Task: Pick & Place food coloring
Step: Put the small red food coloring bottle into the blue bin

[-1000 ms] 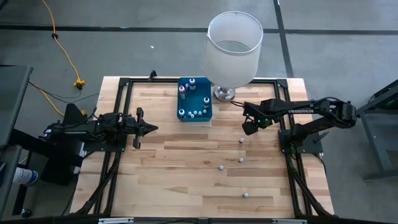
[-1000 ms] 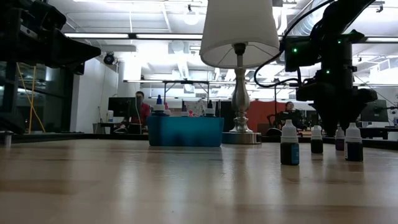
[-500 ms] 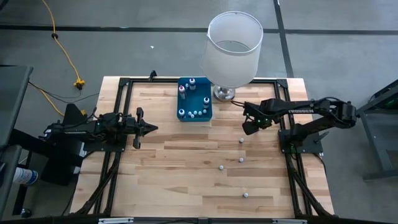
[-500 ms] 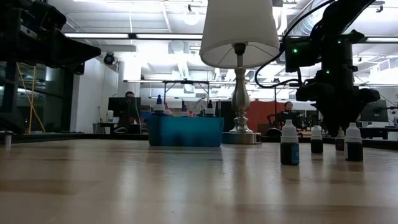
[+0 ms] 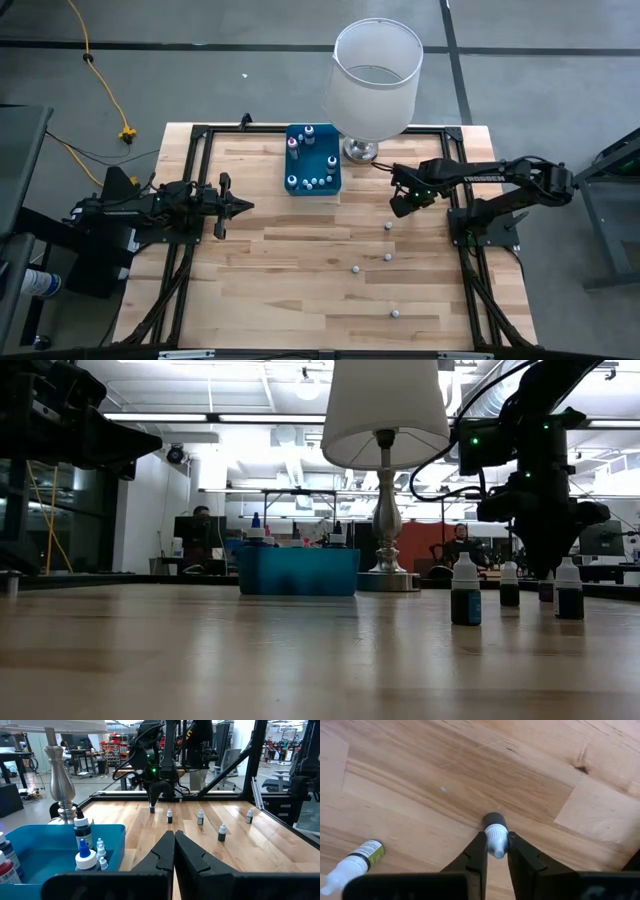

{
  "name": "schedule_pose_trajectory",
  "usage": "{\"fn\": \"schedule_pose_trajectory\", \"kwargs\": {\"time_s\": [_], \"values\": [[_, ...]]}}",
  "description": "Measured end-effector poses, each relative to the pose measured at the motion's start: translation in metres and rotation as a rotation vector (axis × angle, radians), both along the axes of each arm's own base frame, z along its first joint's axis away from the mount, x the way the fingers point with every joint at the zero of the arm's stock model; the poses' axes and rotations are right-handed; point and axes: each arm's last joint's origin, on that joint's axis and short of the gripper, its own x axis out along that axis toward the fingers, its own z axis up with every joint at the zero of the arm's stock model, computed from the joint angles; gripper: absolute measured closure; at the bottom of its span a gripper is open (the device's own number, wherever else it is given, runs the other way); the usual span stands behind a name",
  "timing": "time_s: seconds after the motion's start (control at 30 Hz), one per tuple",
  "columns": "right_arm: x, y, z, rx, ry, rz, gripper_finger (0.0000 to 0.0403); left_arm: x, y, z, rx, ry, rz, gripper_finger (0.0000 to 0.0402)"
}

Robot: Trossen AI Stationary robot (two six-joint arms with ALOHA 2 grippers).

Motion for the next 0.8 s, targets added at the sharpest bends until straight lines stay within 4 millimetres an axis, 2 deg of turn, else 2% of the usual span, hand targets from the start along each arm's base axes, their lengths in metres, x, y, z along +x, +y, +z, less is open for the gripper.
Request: {"fn": "schedule_pose_trajectory", "kwargs": {"time_s": [0.27,0.43,0.6,0.8], "values": [[0.000,0.000,0.000,-0.001,-0.001,0.006,0.0349,0.000,0.000,0.000,0.000,0.000,0.000,0.0401],[0.001,0.000,0.004,0.004,-0.031,0.006,0.0359,0.000,0.000,0.000,0.000,0.000,0.000,0.0401],[0.009,-0.002,0.022,-0.012,-0.087,0.011,0.0359,0.000,0.000,0.000,0.000,0.000,0.000,0.0401],[0.025,-0.002,0.059,-0.050,-0.176,0.074,0.0356,0.000,0.000,0.000,0.000,0.000,0.000,0.0401]]}}
